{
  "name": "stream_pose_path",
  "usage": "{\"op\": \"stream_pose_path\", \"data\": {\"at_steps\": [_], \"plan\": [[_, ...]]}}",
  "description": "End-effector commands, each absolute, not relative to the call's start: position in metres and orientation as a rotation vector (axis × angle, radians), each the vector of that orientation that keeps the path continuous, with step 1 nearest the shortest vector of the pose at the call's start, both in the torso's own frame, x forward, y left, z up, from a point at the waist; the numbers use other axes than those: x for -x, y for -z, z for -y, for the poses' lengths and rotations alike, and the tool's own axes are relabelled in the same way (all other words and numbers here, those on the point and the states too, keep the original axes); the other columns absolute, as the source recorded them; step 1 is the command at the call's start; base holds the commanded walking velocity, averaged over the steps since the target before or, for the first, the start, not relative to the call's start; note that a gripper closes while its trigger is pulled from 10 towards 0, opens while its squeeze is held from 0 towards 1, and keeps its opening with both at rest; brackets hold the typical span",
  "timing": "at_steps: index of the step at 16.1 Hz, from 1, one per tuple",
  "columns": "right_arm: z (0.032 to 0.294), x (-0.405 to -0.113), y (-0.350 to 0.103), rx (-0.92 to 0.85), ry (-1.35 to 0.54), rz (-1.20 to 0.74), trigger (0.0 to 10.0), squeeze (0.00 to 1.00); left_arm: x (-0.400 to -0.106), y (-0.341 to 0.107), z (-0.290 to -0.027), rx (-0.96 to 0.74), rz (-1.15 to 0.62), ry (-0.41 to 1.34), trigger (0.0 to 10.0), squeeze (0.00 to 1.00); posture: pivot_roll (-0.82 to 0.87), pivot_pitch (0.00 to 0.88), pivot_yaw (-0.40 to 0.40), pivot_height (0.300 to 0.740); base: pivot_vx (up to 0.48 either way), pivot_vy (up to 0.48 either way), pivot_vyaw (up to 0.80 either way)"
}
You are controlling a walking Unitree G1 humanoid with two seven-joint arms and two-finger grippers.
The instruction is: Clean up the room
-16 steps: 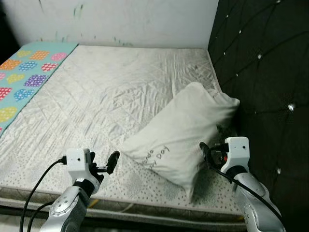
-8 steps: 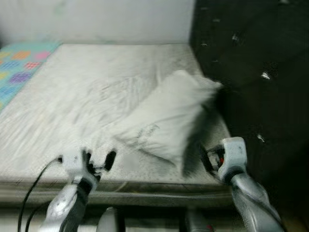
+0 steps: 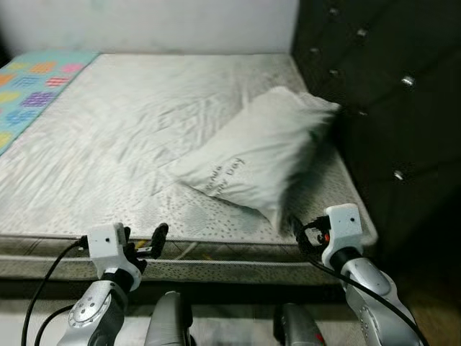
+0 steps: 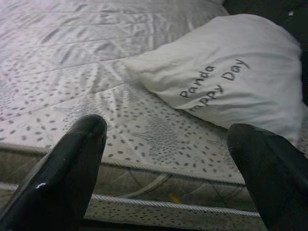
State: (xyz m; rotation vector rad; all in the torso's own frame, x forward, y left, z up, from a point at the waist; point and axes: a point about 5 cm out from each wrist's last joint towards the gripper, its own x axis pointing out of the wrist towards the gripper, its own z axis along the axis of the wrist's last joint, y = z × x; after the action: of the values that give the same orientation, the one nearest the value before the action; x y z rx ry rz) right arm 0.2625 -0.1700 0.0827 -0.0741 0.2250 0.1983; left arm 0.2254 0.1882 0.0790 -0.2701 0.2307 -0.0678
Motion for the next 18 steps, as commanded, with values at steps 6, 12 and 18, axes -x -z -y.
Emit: {"op": "stream_pose_path", "data": {"at_steps": [6, 12, 18], "plan": [[0.152, -0.241, -0.090, 0.059, -0.285, -0.241, 10.0, 0.00, -0.212, -0.094, -0.191, 0.257, -0.202, 0.040, 10.0, 0.00, -0.16, 0.174, 0.015, 0.617, 0.000, 0.000, 0.00], [0.146, -0.232, -0.096, 0.036, -0.323, -0.286, 10.0, 0.00, -0.202, -0.108, -0.179, 0.275, -0.206, 0.061, 10.0, 0.00, -0.14, 0.254, 0.007, 0.617, 0.000, 0.000, 0.00], [0.139, -0.229, -0.093, 0.002, -0.326, -0.301, 10.0, 0.00, -0.203, -0.109, -0.186, 0.247, -0.230, 0.071, 10.0, 0.00, -0.13, 0.245, 0.027, 0.617, 0.000, 0.000, 0.00]]}}
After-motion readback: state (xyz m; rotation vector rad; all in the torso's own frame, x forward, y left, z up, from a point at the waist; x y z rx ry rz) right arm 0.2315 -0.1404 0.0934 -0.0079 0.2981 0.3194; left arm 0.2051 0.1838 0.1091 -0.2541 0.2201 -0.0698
